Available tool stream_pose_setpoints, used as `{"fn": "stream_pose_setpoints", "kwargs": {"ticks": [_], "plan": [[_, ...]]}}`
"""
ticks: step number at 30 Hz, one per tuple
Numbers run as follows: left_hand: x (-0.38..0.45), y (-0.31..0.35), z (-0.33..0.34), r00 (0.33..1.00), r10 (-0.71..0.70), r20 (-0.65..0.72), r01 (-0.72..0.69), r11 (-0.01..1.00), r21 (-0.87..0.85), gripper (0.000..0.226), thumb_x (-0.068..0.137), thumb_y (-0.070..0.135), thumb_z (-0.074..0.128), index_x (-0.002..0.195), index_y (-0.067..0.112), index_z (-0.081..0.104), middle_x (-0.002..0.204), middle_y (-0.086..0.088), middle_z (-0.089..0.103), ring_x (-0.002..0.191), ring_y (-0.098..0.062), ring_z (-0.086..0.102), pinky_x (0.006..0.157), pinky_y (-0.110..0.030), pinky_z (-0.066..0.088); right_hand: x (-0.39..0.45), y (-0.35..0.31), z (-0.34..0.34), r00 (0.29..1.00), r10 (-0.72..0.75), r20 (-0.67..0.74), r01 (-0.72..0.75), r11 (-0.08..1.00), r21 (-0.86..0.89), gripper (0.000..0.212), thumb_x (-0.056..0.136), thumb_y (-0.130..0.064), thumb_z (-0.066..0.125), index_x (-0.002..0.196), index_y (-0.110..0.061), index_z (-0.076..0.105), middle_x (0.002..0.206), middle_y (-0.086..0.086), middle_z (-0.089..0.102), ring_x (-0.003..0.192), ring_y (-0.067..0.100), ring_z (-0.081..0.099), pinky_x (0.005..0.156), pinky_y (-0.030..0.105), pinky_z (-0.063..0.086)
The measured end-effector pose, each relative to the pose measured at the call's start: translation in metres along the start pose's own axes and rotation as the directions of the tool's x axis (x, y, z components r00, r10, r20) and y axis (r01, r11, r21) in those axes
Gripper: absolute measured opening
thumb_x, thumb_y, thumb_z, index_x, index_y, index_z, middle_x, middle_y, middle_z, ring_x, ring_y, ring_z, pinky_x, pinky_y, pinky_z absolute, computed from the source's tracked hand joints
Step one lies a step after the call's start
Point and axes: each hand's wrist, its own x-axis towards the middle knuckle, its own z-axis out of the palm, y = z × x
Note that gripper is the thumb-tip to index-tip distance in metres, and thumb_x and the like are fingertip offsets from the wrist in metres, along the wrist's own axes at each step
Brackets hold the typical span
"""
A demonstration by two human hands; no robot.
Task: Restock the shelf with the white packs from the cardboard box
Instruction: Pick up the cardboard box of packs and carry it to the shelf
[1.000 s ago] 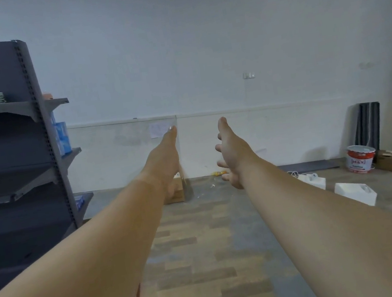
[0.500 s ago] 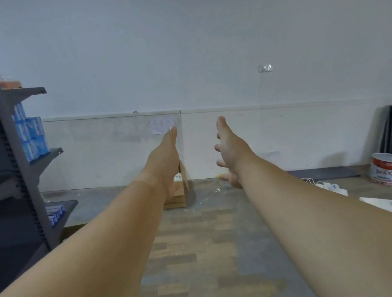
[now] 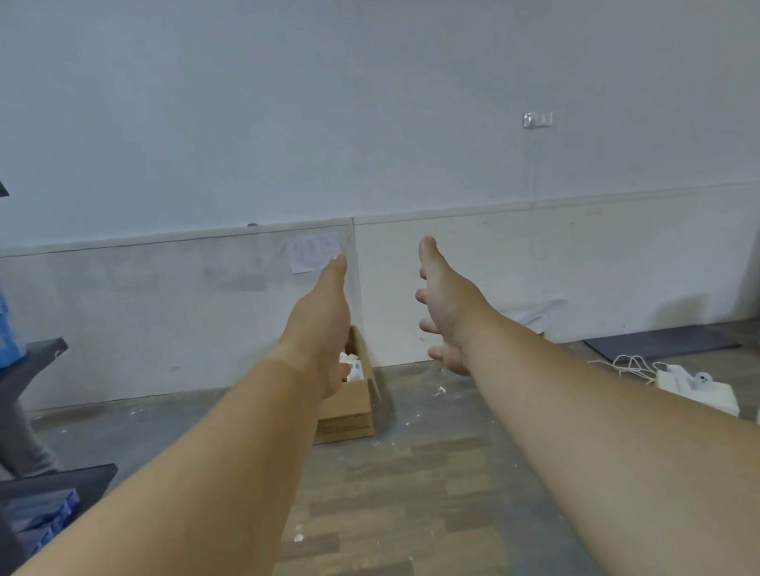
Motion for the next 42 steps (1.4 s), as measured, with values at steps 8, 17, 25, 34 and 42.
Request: {"fn": "stream_pose_setpoints", "kwargs": {"ticks": [8, 17, 25, 34, 42], "plan": [[0.141, 0.006, 0.009, 1.0, -0.023, 0.012, 0.022, 0.999, 0.028, 0.084, 0.089, 0.071, 0.042, 0.153, 0.019, 0.028, 0.156, -0.007, 0.033, 0.141, -0.029, 0.034, 0.114, -0.056, 0.028, 0.141, 0.001, 0.014, 1.0, 0.014, 0.007, -0.015, 0.999, 0.028, 0.081, 0.092, -0.076, 0.025, 0.156, -0.026, 0.022, 0.162, 0.001, 0.025, 0.147, 0.029, 0.025, 0.119, 0.054, 0.019], [0.335, 0.008, 0.053, 0.999, -0.014, -0.028, 0.015, 0.999, 0.037, 0.082, 0.09, 0.07, 0.041, 0.153, 0.02, 0.027, 0.158, -0.007, 0.029, 0.142, -0.031, 0.031, 0.113, -0.056, 0.03, 0.347, 0.007, -0.005, 0.999, 0.033, 0.037, -0.033, 0.999, 0.006, 0.083, 0.091, -0.076, 0.026, 0.157, -0.026, 0.02, 0.162, 0.001, 0.025, 0.147, 0.029, 0.026, 0.119, 0.054, 0.019], [0.482, 0.03, 0.068, 0.996, -0.026, -0.087, 0.025, 0.999, -0.021, 0.079, 0.093, 0.065, 0.041, 0.153, 0.016, 0.026, 0.157, -0.009, 0.03, 0.141, -0.031, 0.034, 0.114, -0.055, 0.028, 0.492, -0.007, 0.007, 0.995, 0.048, 0.084, -0.046, 0.999, -0.026, 0.081, 0.092, -0.075, 0.027, 0.156, -0.024, 0.024, 0.161, 0.003, 0.028, 0.146, 0.028, 0.029, 0.118, 0.053, 0.021], [0.657, 0.032, 0.039, 0.997, -0.031, -0.077, 0.029, 0.999, -0.02, 0.079, 0.092, 0.067, 0.04, 0.153, 0.02, 0.027, 0.156, -0.007, 0.032, 0.138, -0.029, 0.037, 0.114, -0.057, 0.025, 0.66, 0.008, 0.067, 0.993, 0.094, 0.072, -0.092, 0.995, -0.036, 0.082, 0.09, -0.076, 0.029, 0.154, -0.025, 0.027, 0.158, 0.003, 0.032, 0.144, 0.029, 0.031, 0.117, 0.055, 0.022], [0.831, 0.062, -0.003, 0.997, -0.063, -0.039, 0.063, 0.998, -0.011, 0.08, 0.09, 0.069, 0.041, 0.153, 0.022, 0.027, 0.156, -0.005, 0.032, 0.137, -0.028, 0.038, 0.112, -0.058, 0.028, 0.822, -0.004, 0.137, 0.992, 0.12, 0.031, -0.12, 0.993, -0.011, 0.082, 0.09, -0.078, 0.028, 0.154, -0.027, 0.027, 0.158, 0.003, 0.032, 0.144, 0.03, 0.031, 0.116, 0.058, 0.023]]}}
